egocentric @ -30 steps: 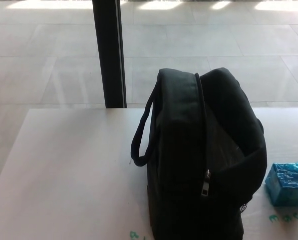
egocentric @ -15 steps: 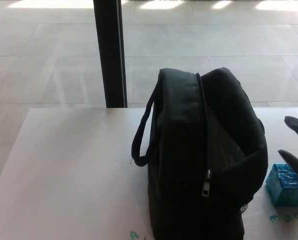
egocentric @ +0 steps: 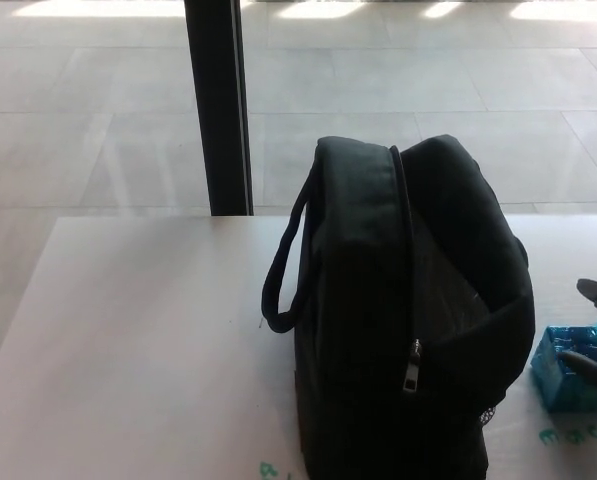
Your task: The robot uses its right hand to pick up the cube kept on the middle of the desk and put it inside the bag next to it
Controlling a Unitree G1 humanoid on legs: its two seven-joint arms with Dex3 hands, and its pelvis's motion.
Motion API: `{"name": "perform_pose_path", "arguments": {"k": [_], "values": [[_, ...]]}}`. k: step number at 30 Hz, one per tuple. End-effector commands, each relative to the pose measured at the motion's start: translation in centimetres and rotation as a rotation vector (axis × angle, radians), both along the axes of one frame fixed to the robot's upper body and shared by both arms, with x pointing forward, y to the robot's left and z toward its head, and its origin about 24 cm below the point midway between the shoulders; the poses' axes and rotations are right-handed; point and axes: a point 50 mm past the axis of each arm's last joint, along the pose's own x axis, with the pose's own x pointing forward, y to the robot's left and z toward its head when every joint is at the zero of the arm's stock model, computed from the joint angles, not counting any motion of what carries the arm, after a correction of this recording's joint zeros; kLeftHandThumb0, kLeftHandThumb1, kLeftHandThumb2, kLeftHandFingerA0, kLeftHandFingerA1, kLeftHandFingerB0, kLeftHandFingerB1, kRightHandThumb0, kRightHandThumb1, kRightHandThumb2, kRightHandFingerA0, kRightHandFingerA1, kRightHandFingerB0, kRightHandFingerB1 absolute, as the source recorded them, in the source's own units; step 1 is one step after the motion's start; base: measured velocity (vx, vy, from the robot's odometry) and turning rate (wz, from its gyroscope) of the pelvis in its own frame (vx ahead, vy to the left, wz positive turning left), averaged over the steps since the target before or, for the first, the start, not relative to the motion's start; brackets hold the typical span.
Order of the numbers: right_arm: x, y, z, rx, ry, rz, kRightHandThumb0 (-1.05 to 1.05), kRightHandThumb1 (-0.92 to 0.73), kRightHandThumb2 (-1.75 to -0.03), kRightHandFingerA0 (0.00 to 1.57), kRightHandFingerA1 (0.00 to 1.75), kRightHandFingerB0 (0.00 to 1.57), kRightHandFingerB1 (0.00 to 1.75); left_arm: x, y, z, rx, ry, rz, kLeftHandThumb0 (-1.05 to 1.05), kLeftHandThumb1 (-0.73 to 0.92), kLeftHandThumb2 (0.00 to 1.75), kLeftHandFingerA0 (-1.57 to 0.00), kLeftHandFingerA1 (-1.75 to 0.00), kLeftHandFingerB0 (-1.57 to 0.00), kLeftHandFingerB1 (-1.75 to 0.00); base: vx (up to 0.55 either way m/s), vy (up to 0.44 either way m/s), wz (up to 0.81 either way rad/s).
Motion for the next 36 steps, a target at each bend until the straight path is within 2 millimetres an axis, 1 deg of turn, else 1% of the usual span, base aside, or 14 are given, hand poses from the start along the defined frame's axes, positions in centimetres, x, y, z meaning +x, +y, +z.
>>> {"name": "perform_pose_path", "arguments": {"k": [1, 3, 4, 8, 10, 13, 16, 17, 23, 26, 28, 30, 32, 36], "values": [[0.0, 0.6, -0.5, -0.117, 0.000, 0.043, -0.98, -0.56, -0.93, 0.00, 0.10, 0.00, 0.05, 0.3, 0.6, 0.5, -0.017, -0.005, 0.028, -0.75, 0.52, 0.85, -0.22, -0.55, -0.16, -0.46, 0.00, 0.000, 0.00], [0.1, 1.2, -0.6, -0.152, -0.004, 0.069, -0.95, -0.52, -0.86, 0.00, 0.00, 0.02, 0.06, 0.3, 0.5, 0.5, -0.025, -0.008, 0.031, -0.74, 0.66, 0.58, -0.27, -0.51, -0.20, -0.37, 0.00, 0.000, 0.00], [0.1, 1.5, -0.6, -0.155, -0.005, 0.080, -0.92, -0.50, -0.84, 0.00, 0.00, 0.04, 0.08, 0.4, 0.4, 0.5, -0.026, -0.008, 0.026, -0.79, 0.51, 0.88, -0.23, -0.55, -0.15, -0.46, 0.00, 0.000, 0.00], [0.4, 2.7, -0.3, -0.178, -0.013, 0.128, -0.90, -0.48, -0.84, 0.00, 0.01, 0.01, 0.11, 0.5, 0.3, 0.6, -0.025, -0.010, 0.018, -0.76, 0.53, 0.85, -0.23, -0.55, -0.16, -0.47, 0.00, 0.000, 0.00], [0.7, 3.1, 0.1, -0.184, -0.016, 0.146, -0.93, -0.54, -0.93, 0.00, 0.11, 0.00, 0.07, 0.4, 0.5, 0.5, -0.034, -0.016, 0.034, -0.75, 0.66, 0.58, -0.28, -0.52, -0.21, -0.39, 0.00, 0.000, 0.00], [0.8, 2.7, 0.3, -0.170, 0.007, 0.116, -0.90, -0.52, -0.83, 0.00, 0.10, 0.00, 0.04, 0.6, 0.3, 0.7, -0.043, -0.017, 0.041, -0.75, 0.52, 0.84, -0.22, -0.56, -0.17, -0.47, 0.00, 0.000, 0.00], [1.1, 2.3, 0.5, -0.225, 0.071, 0.108, -0.67, -0.37, -0.75, 0.00, 0.41, 0.00, 0.16, 0.8, 0.4, 0.8, -0.036, -0.022, 0.042, -0.75, 0.51, 0.84, -0.22, -0.56, -0.17, -0.47, 0.00, 0.000, 0.00], [1.2, 2.0, 0.4, -0.303, 0.136, 0.105, -0.55, -0.48, -0.69, 0.03, 0.59, 0.00, 0.00, 0.8, 0.4, 0.8, -0.044, -0.023, 0.057, -0.73, 0.66, 0.59, -0.29, -0.54, -0.21, -0.39, 0.00, 0.000, 0.00], [1.1, 0.5, 0.4, -0.584, 0.407, 0.159, -0.29, -0.38, -0.65, 0.07, 0.61, 0.00, 0.00, 1.0, 0.5, 0.7, -0.014, -0.018, 0.049, -0.76, 0.51, 0.86, -0.26, -0.58, -0.20, -0.48, 0.00, 0.000, 0.00], [0.3, -0.8, -0.1, -0.624, 0.520, 0.171, -0.20, -0.39, -0.70, 0.54, 1.14, 0.00, 0.01, 1.0, 0.4, 0.8, -0.025, -0.018, 0.053, -0.74, 0.53, 0.84, -0.25, -0.57, -0.19, -0.48, 0.00, 0.000, 0.00], [0.1, -1.1, -0.4, -0.621, 0.586, 0.173, -0.14, -0.41, -0.71, 0.79, 1.08, 0.00, 0.00, 1.0, 0.4, 0.9, -0.005, -0.020, 0.032, -0.73, 0.68, 0.59, -0.32, -0.53, -0.24, -0.39, 0.00, 0.000, 0.00], [0.1, -1.0, -0.5, -0.618, 0.606, 0.180, -0.13, -0.50, -0.57, 0.68, 1.09, 0.00, 0.13, 1.2, 0.5, 1.1, -0.017, -0.024, 0.038, -0.73, 0.53, 0.84, -0.23, -0.56, -0.18, -0.47, 0.00, 0.000, 0.00], [0.0, -1.0, -0.8, -0.632, 0.627, 0.197, -0.23, -0.41, -0.71, 0.73, 1.09, 0.00, 0.05, 1.2, 0.5, 1.0, -0.033, -0.032, 0.055, -0.73, 0.53, 0.84, -0.25, -0.57, -0.18, -0.47, 0.00, 0.000, 0.00], [-0.3, -0.8, -1.1, -0.640, 0.652, 0.217, -0.23, -0.49, -0.55, 0.53, 1.08, 0.00, 0.23, 1.2, 0.5, 0.9, 0.004, -0.017, 0.030, -0.74, 0.52, 0.87, -0.26, -0.56, -0.18, -0.47, 0.00, 0.000, 0.00]]}}
